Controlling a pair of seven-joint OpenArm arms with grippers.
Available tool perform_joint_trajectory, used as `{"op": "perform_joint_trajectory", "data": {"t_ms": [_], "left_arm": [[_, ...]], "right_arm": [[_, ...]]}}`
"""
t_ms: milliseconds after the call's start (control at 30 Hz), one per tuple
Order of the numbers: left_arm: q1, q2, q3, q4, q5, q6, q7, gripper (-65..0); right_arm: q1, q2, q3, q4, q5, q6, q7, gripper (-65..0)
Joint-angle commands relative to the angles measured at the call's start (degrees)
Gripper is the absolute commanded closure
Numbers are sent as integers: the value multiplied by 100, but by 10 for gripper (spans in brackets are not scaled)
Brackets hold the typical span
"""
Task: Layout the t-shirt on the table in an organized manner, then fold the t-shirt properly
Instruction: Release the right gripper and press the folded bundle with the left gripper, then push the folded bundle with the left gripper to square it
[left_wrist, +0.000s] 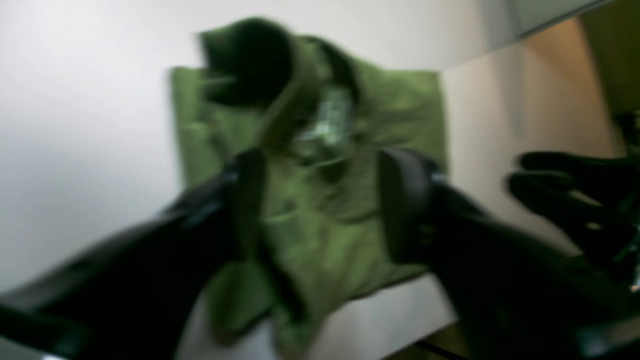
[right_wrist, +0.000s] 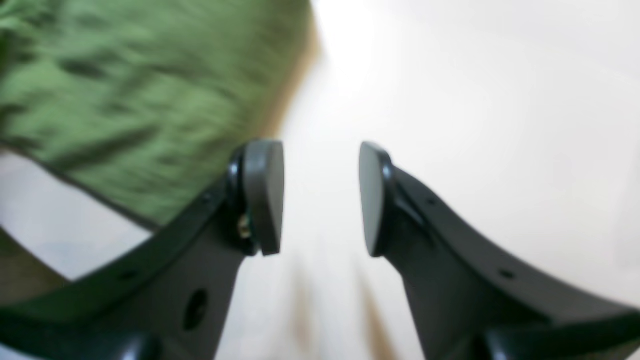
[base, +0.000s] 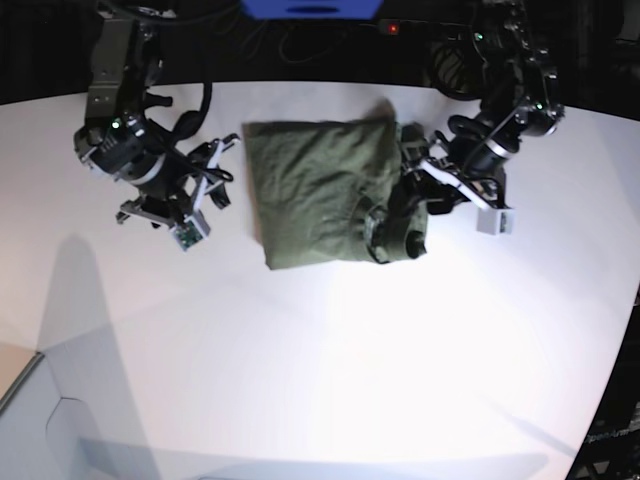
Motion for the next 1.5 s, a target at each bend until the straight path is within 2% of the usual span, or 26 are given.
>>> {"op": "perform_joint_trajectory", "data": {"t_ms": [0, 67, 167, 533, 767, 833, 900, 967, 1133, 1167, 1233, 1333, 1467], "left_arm": [[1, -64, 16, 145, -152, -72, -116, -455], [18, -222, 7, 127, -152, -81, -134, -520], [-70, -328, -11, -66, -134, -81, -169, -566], [-562, -275, 33, -1446, -152, -90, -151, -568], [-799, -90, 121, -2185, -91, -90, -134, -560], [-896, -143, 499, -2361, -91, -90, -178, -516], [-984, -161, 772, -2440, -91, -90, -178, -441], [-1001, -161, 851, -2510, -91, -90, -257, -335], [-1177, -161, 860, -2545, 85, -90, -310, -17], [-1212, -161, 860, -2545, 200, -90, -310, 0], [-1379, -161, 860, -2545, 455, -90, -310, -20], [-1766, -161, 930, -2545, 929, -98, -301, 0], [-2382, -486, 1827, -2545, 1290, -98, -301, -3]], "right_arm": [[58, 28, -24, 106, 103, -3, 143, -223], [67, 81, -24, 98, 103, -3, 134, -223], [67, 81, -24, 98, 103, -3, 143, -223], [111, 81, -24, 80, 95, -3, 143, -223], [111, 81, -24, 80, 95, -3, 143, -223], [111, 81, -24, 80, 95, -3, 117, -223], [111, 81, -24, 89, 95, -3, 108, -223], [85, 81, -24, 106, 95, -3, 108, -223], [58, 142, 205, 115, 95, -3, 99, -223], [58, 142, 301, 115, 95, -3, 99, -223], [58, 151, 547, 115, 95, -3, 99, -223], [67, 169, 1119, 115, 95, -3, 99, -223], [58, 169, 1849, 115, 95, -3, 99, -223]]}}
